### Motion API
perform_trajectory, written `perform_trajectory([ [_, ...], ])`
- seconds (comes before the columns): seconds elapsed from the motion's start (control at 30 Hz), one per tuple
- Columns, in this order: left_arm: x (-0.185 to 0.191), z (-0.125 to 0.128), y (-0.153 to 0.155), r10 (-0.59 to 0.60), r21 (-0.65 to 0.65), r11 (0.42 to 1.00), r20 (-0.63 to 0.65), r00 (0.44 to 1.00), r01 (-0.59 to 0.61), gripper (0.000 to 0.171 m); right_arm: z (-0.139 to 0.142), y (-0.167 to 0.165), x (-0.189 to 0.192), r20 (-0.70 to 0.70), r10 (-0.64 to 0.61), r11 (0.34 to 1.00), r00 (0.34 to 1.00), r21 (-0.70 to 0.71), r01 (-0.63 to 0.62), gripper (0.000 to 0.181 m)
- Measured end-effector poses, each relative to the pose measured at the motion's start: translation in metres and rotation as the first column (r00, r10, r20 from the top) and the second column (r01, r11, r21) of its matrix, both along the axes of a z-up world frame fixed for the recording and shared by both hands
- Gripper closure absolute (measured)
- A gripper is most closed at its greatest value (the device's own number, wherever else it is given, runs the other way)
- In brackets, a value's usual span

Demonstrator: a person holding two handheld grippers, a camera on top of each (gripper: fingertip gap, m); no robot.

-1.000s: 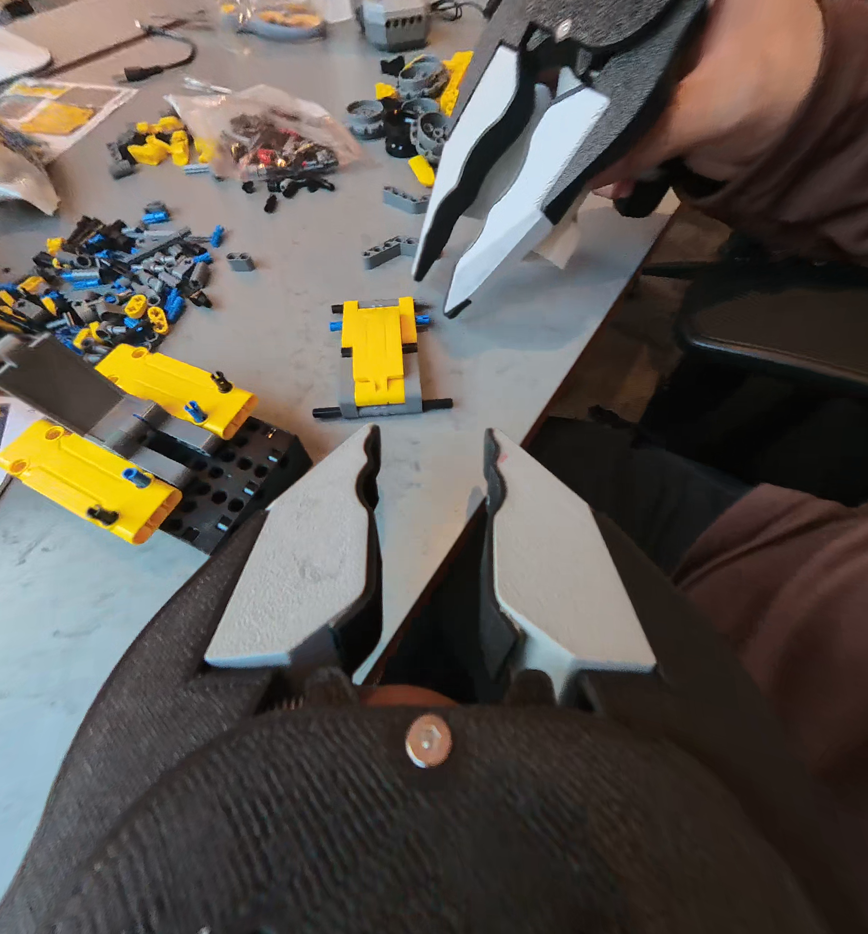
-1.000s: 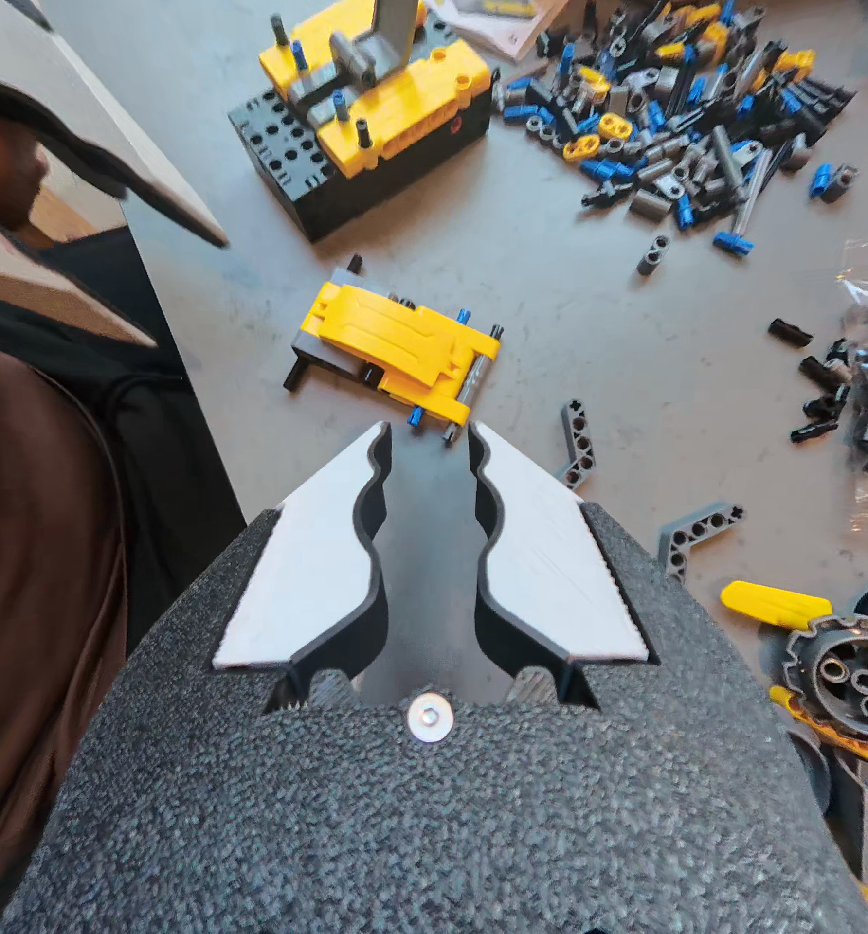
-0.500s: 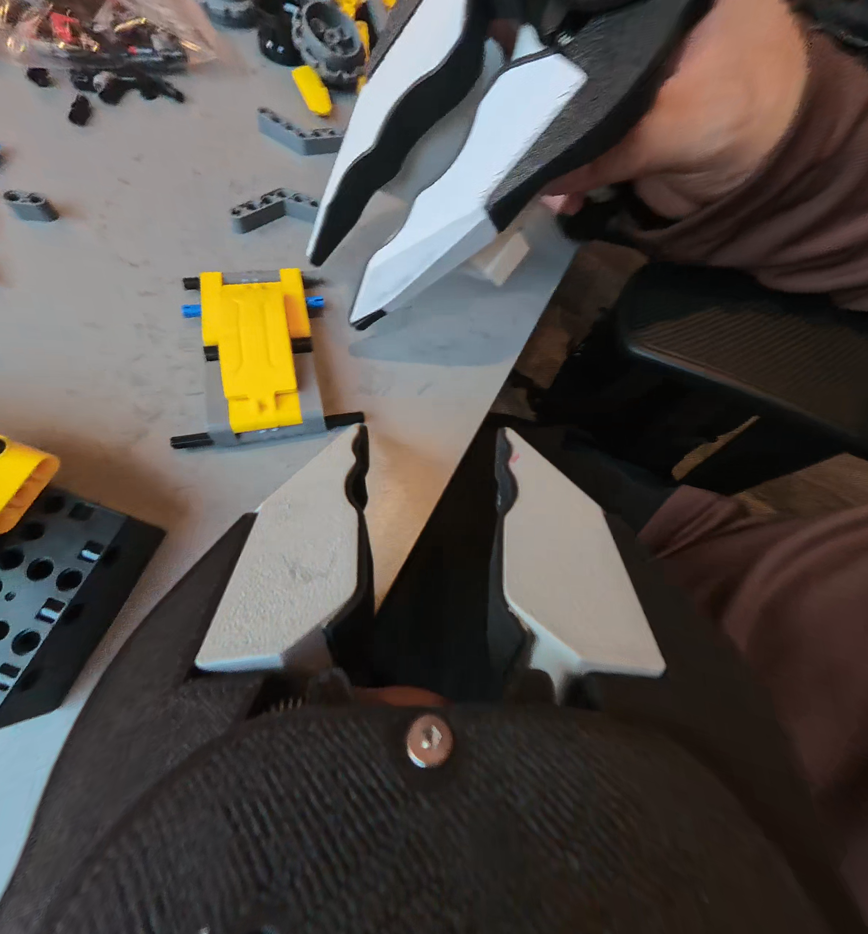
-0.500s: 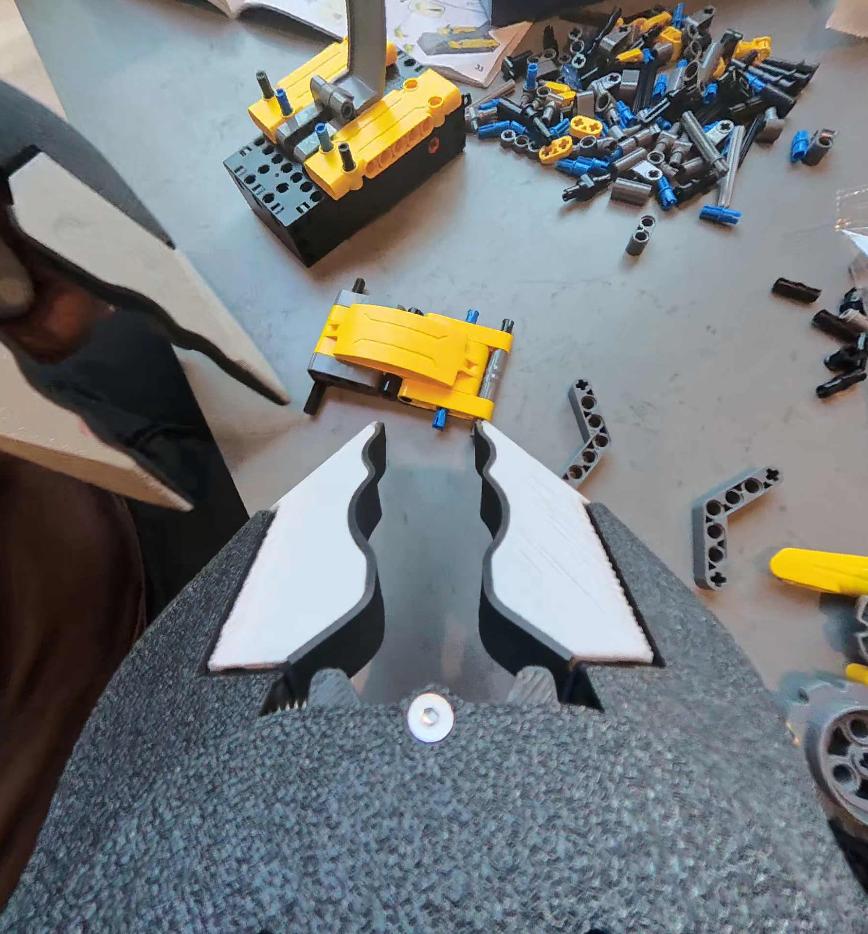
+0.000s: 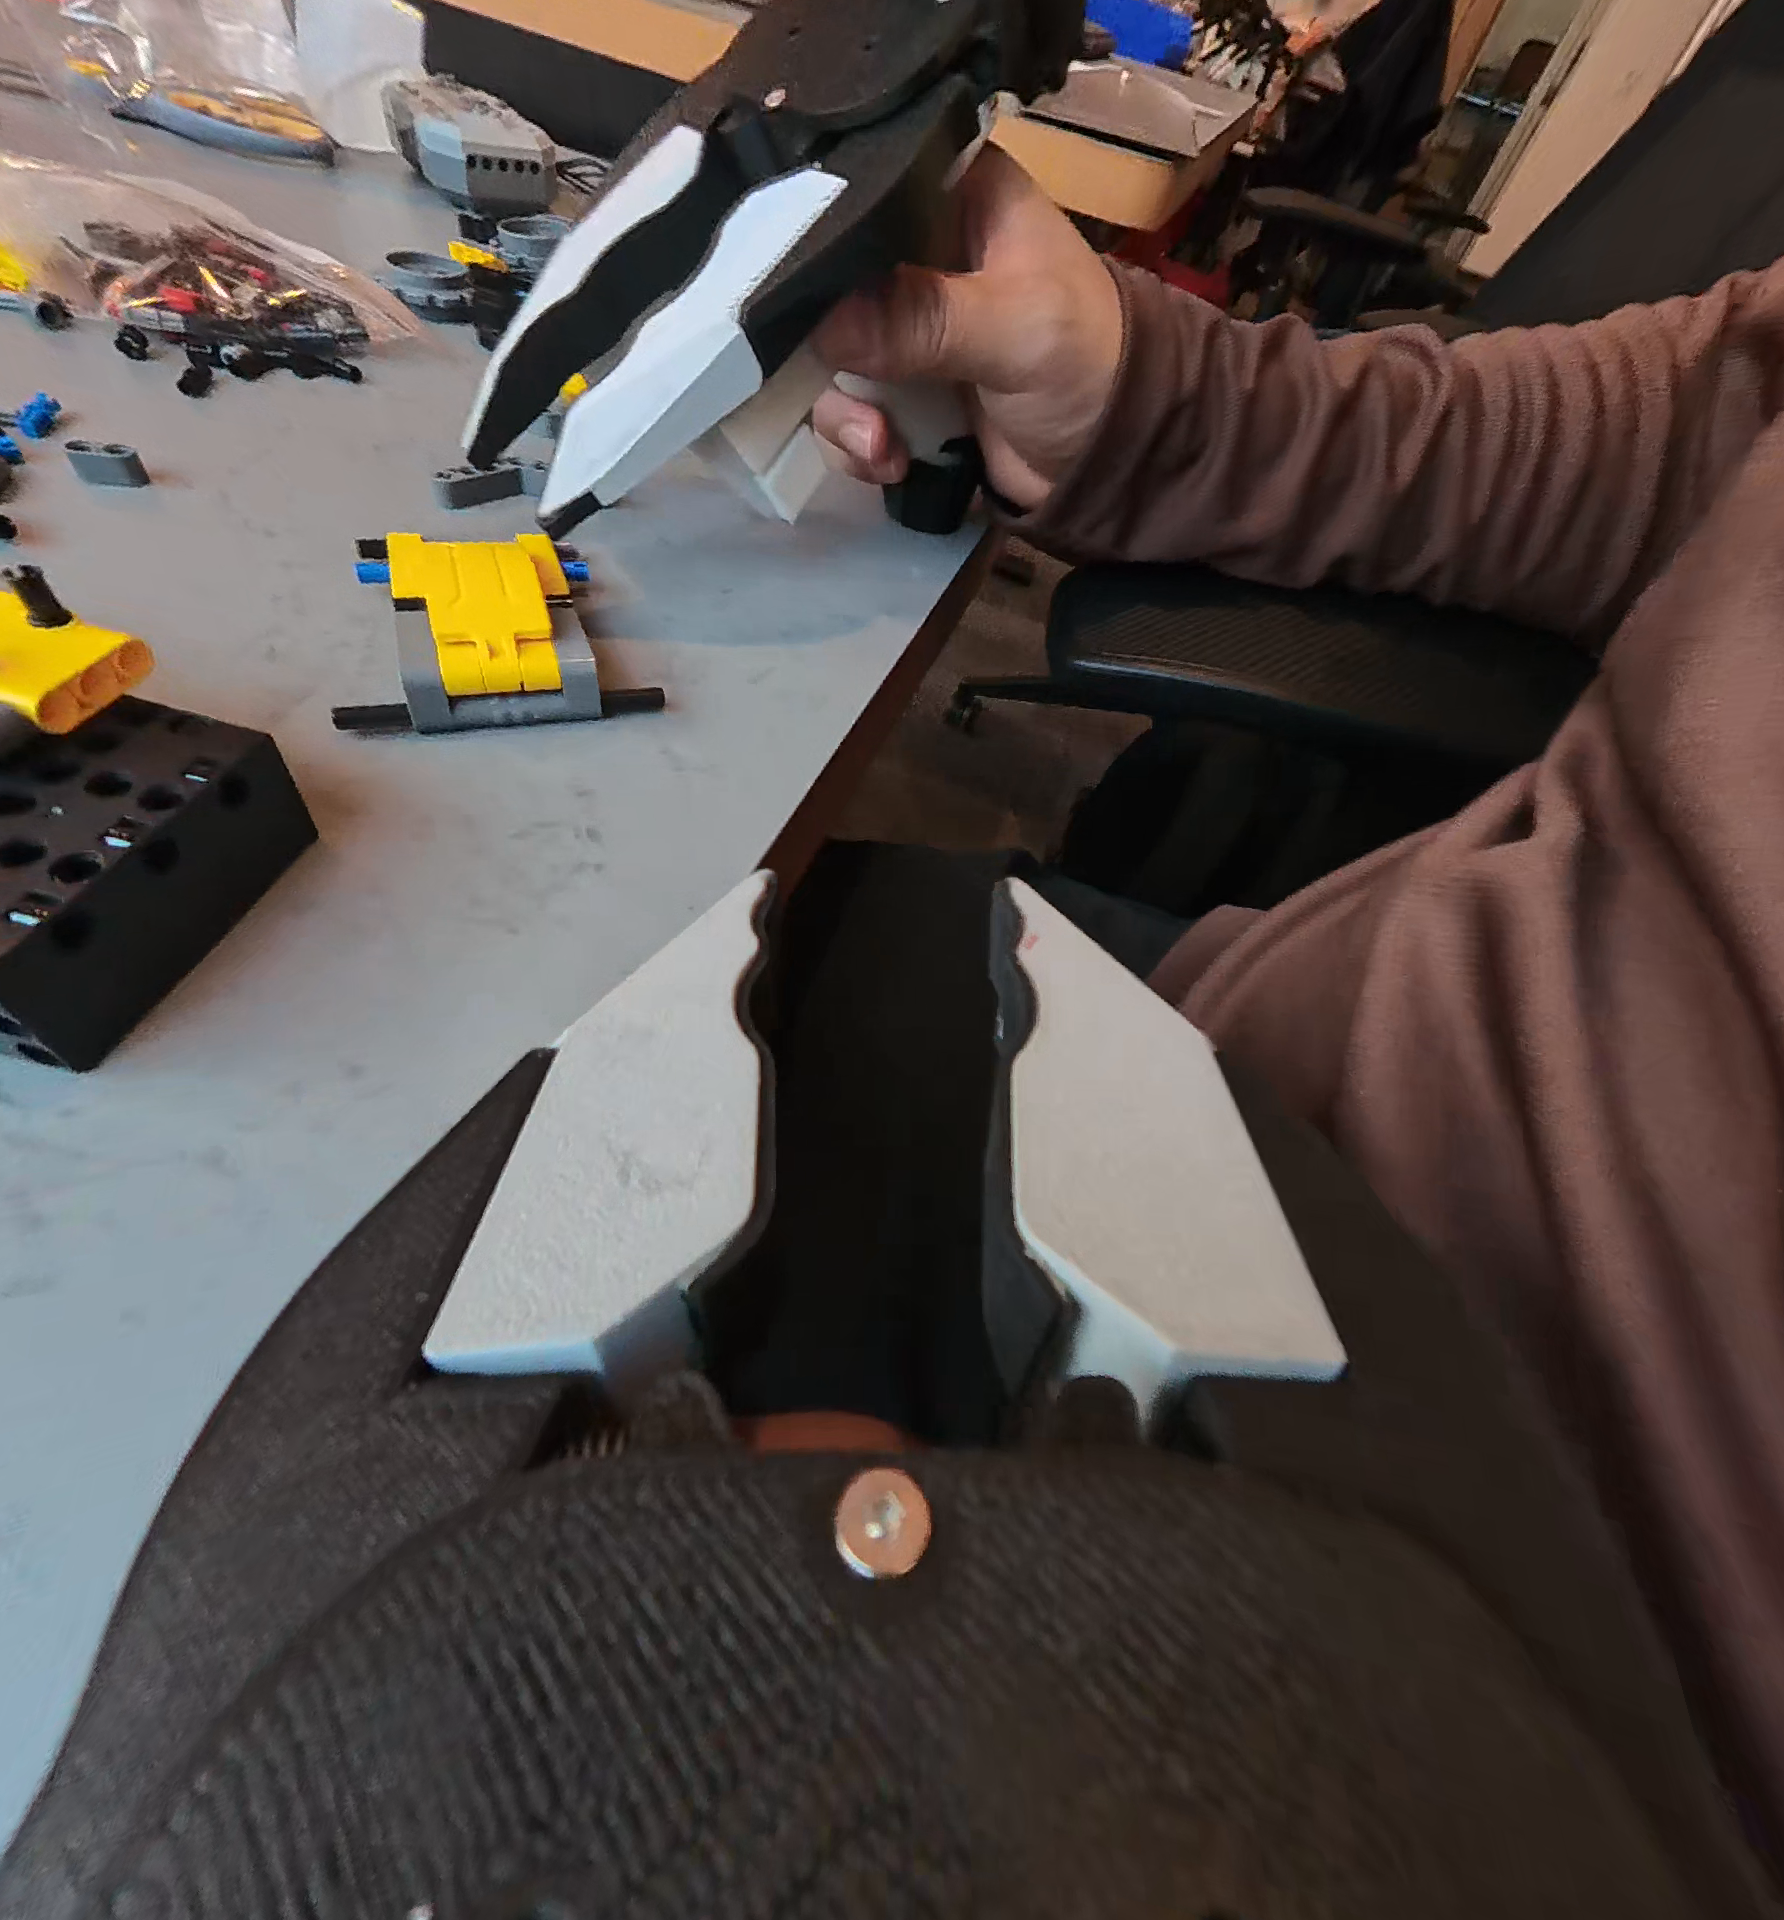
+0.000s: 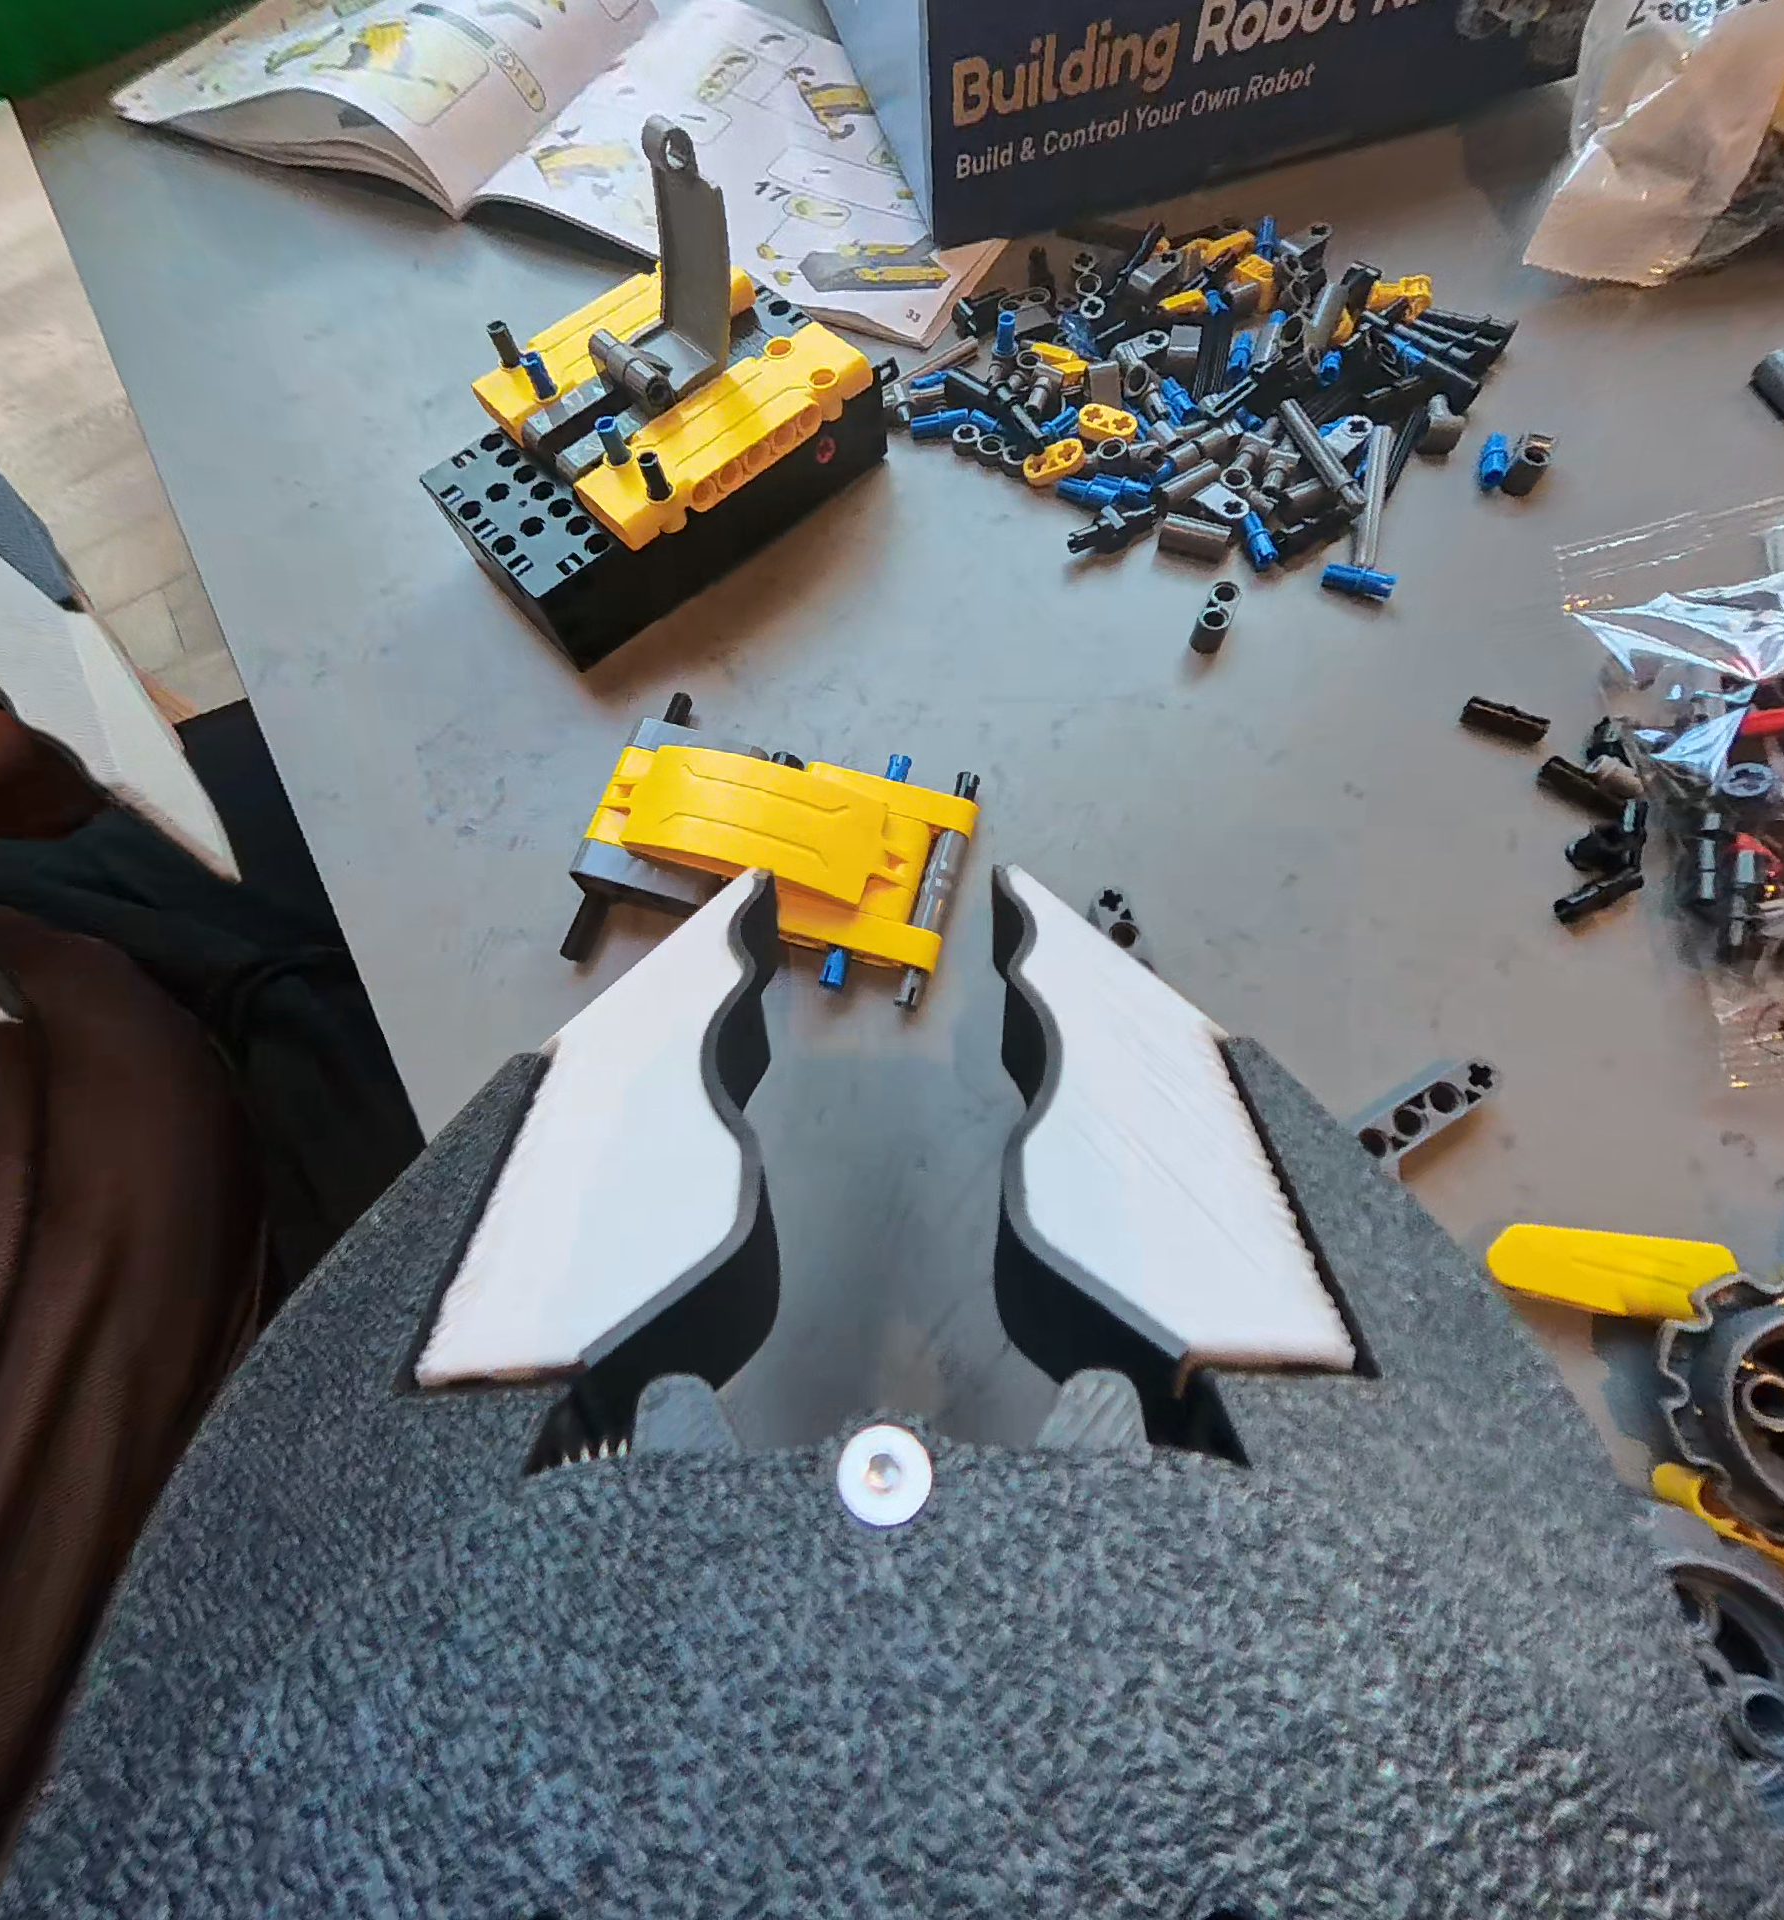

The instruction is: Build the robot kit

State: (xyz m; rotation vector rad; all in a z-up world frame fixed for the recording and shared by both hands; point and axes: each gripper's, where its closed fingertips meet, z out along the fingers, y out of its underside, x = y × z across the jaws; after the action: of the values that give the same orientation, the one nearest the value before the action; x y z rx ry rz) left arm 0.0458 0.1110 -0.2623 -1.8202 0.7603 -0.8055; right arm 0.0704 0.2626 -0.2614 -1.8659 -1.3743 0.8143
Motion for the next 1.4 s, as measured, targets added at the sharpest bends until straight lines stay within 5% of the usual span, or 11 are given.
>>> perform_trajectory([
  [0.33,-0.008,0.002,0.0,-0.021,0.096,0.995,-0.039,0.999,0.025,0.134,-0.002,0.017,-0.004,0.023,-0.008,0.998,1.0,0.062,0.007,0.141],
  [0.6,-0.006,-0.013,0.005,0.012,0.204,0.979,-0.198,0.98,0.03,0.139,0.007,0.018,-0.001,-0.026,-0.02,0.996,0.999,0.084,0.022,0.14],
  [0.8,-0.032,0.007,0.033,0.266,0.279,0.941,-0.253,0.93,-0.193,0.147,0.013,0.061,0.053,-0.04,-0.313,0.942,0.949,0.114,0.316,0.148],
  [0.93,-0.035,0.027,0.048,0.329,0.209,0.936,-0.234,0.915,-0.283,0.145,0.021,0.069,0.086,-0.085,-0.408,0.913,0.909,-0.019,0.408,0.149],
  [1.07,-0.023,0.029,0.064,0.322,0.095,0.947,-0.26,0.91,-0.308,0.142,0.027,0.046,0.077,-0.078,-0.317,0.948,0.945,-0.062,0.313,0.155],
  [1.2,-0.007,0.023,0.077,0.262,-0.03,0.959,-0.275,0.925,-0.281,0.139,0.004,0.032,0.057,0.063,-0.265,0.964,0.962,-0.006,0.266,0.153],
  [1.4,-0.007,0.007,0.092,0.266,-0.045,0.953,-0.359,0.895,-0.301,0.136,-0.021,0.033,0.044,0.17,-0.239,0.971,0.956,0.02,0.239,0.154],
])
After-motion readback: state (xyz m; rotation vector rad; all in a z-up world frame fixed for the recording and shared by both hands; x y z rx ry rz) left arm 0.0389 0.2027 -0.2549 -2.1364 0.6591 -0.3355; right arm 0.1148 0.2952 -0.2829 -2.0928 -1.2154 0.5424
